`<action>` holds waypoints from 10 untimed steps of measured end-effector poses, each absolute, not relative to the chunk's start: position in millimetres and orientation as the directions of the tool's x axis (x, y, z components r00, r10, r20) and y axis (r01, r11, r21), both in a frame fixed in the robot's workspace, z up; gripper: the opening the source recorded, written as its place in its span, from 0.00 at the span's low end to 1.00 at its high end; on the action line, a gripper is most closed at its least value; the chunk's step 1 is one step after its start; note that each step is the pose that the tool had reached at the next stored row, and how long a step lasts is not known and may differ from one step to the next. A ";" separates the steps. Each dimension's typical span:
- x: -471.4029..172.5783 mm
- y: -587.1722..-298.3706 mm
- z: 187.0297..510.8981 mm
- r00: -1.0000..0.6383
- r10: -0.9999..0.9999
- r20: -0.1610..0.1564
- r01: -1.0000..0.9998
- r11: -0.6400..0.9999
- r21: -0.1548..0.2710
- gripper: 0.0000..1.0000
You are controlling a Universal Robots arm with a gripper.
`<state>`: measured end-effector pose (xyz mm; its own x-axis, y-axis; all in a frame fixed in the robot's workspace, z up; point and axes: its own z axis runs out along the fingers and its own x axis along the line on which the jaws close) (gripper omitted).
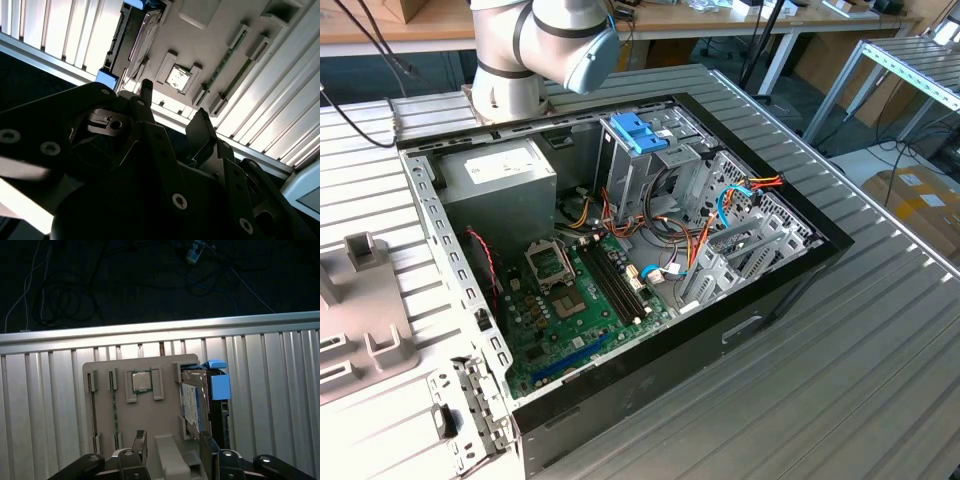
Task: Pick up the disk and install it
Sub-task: 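Pick up the disk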
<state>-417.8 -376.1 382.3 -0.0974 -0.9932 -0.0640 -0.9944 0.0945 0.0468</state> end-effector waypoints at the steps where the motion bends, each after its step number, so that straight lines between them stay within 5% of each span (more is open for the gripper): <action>1: -417.8 -375.8 382.1 -0.097 -0.993 -0.064 -0.994 0.095 0.047 0.54; 10: -417.8 -374.4 380.8 -0.097 -0.993 -0.064 -0.994 0.095 0.047 0.54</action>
<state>-417.8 -374.4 380.8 -0.0974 -0.9932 -0.0639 -0.9944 0.0945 0.0468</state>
